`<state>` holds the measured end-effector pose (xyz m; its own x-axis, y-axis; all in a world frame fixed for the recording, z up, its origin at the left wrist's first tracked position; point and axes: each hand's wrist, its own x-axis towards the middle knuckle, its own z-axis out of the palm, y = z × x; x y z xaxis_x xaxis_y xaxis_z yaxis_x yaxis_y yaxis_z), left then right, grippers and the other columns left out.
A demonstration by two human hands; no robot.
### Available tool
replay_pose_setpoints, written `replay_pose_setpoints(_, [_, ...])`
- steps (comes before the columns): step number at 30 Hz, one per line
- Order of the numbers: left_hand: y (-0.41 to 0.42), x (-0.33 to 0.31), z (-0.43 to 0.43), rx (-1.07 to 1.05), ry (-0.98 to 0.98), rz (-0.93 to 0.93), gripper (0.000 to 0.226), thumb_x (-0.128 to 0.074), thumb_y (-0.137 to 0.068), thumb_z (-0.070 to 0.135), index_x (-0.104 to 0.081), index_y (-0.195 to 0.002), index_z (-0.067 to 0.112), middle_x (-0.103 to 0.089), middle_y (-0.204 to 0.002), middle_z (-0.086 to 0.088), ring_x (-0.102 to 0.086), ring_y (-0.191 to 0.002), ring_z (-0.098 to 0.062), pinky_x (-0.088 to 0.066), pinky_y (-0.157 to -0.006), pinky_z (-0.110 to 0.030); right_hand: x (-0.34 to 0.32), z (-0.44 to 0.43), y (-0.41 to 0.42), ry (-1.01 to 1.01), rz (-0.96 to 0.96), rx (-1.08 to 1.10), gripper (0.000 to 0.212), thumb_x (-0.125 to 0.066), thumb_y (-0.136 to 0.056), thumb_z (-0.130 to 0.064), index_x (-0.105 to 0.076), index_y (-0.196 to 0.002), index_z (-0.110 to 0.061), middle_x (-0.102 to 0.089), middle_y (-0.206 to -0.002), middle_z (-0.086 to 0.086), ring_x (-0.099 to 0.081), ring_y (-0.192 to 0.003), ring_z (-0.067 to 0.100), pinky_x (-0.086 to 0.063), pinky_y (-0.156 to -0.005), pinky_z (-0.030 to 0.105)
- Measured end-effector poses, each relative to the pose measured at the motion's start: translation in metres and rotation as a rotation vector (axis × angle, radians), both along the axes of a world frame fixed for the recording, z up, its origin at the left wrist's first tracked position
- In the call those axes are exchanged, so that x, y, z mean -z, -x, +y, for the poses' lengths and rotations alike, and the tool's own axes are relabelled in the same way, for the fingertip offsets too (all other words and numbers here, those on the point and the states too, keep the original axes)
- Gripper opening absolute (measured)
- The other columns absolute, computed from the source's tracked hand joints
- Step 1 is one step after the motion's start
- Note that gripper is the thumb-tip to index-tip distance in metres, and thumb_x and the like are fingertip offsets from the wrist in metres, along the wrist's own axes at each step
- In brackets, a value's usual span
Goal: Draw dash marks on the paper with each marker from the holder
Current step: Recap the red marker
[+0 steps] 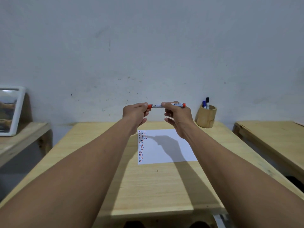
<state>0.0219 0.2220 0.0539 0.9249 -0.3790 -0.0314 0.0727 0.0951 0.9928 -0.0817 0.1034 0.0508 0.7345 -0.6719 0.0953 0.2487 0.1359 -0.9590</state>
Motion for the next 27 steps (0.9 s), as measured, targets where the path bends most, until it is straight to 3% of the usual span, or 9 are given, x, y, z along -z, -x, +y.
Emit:
replay_pose_setpoints(6, [0.003,-0.012,-0.001,-0.004,0.048,-0.033,0.013,-0.066,-0.096,0.020,-0.075,-0.104,0.015,-0.074,-0.099,-0.004,-0.065,-0.079,-0.009,-0.056,-0.069,-0.026,-0.006,-0.006,0.008,-0.117,-0.070,-0.081,0.018,-0.069,-0.092,-0.016,-0.074,-0.098,0.001,-0.064,-0.069,0.007,-0.061,-0.058,0.015,-0.056,-0.058,0.023])
replay_pose_setpoints(10, [-0.001,-0.018,0.000,-0.024,0.035,-0.092,0.010,-0.066,-0.095,0.020,-0.075,-0.090,0.020,-0.073,-0.095,-0.004,-0.065,-0.080,-0.012,-0.058,-0.077,-0.030,-0.009,-0.013,0.015,0.153,0.061,-0.154,0.016,-0.073,-0.092,-0.011,-0.076,-0.096,0.004,-0.068,-0.078,0.012,-0.063,-0.061,0.014,-0.058,-0.064,0.023])
replay_pose_setpoints(14, [-0.002,-0.019,-0.005,-0.021,-0.035,-0.271,0.021,-0.065,-0.096,0.021,-0.074,-0.080,0.030,-0.073,-0.089,-0.001,-0.065,-0.082,-0.016,-0.058,-0.088,-0.040,-0.009,-0.021,0.017,0.374,0.140,-0.167,0.016,-0.073,-0.093,-0.011,-0.077,-0.099,0.004,-0.068,-0.082,0.015,-0.064,-0.063,0.018,-0.060,-0.065,0.025])
replay_pose_setpoints(18, [0.000,-0.014,-0.012,-0.029,-0.090,-0.358,0.015,-0.064,-0.096,0.023,-0.077,-0.101,0.027,-0.074,-0.088,0.007,-0.066,-0.082,-0.012,-0.056,-0.093,-0.040,-0.008,-0.026,0.020,0.507,0.220,-0.149,0.019,-0.069,-0.097,-0.014,-0.077,-0.106,0.001,-0.068,-0.081,0.011,-0.066,-0.066,0.016,-0.051,-0.053,0.017])
replay_pose_setpoints(21, [0.004,-0.013,-0.017,-0.023,-0.130,-0.413,0.021,-0.063,-0.097,0.024,-0.075,-0.114,0.025,-0.076,-0.096,0.003,-0.065,-0.084,-0.013,-0.051,-0.081,-0.029,-0.006,-0.030,0.022,0.575,0.283,-0.156,0.021,-0.064,-0.100,-0.015,-0.075,-0.113,-0.004,-0.066,-0.079,0.008,-0.062,-0.054,0.003,-0.046,-0.048,0.016])
replay_pose_setpoints(23, [0.008,-0.013,-0.023,-0.029,-0.133,-0.446,0.023,-0.064,-0.096,0.025,-0.074,-0.118,0.025,-0.075,-0.094,0.002,-0.068,-0.088,-0.016,-0.048,-0.077,-0.025,-0.003,-0.033,0.022,0.595,0.302,-0.155,0.020,-0.062,-0.100,-0.014,-0.073,-0.114,-0.005,-0.064,-0.079,0.007,-0.056,-0.051,0.005,-0.043,-0.048,0.020])
replay_pose_setpoints(27, [0.015,-0.018,-0.038,0.005,-0.131,-0.457,0.023,-0.064,-0.095,0.028,-0.073,-0.117,0.026,-0.074,-0.089,0.008,-0.070,-0.096,-0.019,-0.054,-0.088,-0.033,-0.003,-0.042,0.023,0.581,0.317,-0.125,0.021,-0.063,-0.100,-0.014,-0.070,-0.116,-0.004,-0.069,-0.084,0.006,-0.060,-0.060,0.006,-0.046,-0.053,0.024])
